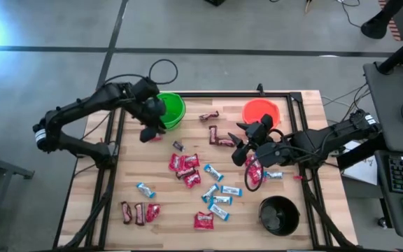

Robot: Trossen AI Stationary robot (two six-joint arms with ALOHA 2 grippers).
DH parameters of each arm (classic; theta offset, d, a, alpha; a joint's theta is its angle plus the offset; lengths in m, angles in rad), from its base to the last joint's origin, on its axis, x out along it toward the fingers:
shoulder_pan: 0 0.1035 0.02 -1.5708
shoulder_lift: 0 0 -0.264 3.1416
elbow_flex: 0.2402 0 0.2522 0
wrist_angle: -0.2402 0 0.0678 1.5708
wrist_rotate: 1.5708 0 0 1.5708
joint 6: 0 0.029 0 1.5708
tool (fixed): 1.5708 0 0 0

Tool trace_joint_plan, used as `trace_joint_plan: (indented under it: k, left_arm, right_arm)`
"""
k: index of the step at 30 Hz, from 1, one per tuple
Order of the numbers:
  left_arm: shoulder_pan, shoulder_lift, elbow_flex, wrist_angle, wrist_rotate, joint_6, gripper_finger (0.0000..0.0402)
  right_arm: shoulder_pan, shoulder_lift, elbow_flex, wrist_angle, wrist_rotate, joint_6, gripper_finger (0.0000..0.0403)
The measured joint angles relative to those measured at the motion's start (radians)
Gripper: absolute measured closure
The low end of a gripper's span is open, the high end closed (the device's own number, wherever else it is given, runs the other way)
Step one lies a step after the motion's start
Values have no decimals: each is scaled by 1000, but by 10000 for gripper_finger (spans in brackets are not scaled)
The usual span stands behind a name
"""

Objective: Sort candy
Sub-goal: Put the white candy into the green bucket

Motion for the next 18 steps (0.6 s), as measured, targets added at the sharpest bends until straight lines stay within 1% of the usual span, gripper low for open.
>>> trace_joint_plan:
  k: [2, 4, 8, 10, 13, 18]
  left_arm:
    - [-17, 15, 67, -85, -2, -2, 291]
    - [-32, 22, 116, -146, -27, -14, 277]
    - [-67, 27, 159, -227, -90, -35, 246]
    - [-83, 27, 158, -270, -105, -54, 232]
    - [-111, 23, 126, -308, -107, -87, 213]
    - [-193, 20, 50, -334, -108, -97, 200]
  right_arm:
    - [0, 0, 0, -4, 0, 0, 199]
    - [0, 0, 0, -6, 0, 0, 199]
    - [0, 1, 0, -27, 0, -1, 199]
    - [0, 1, 0, -38, 0, -1, 199]
    - [0, 1, 0, -60, 0, -1, 199]
    - [0, 1, 0, -77, 0, -1, 199]
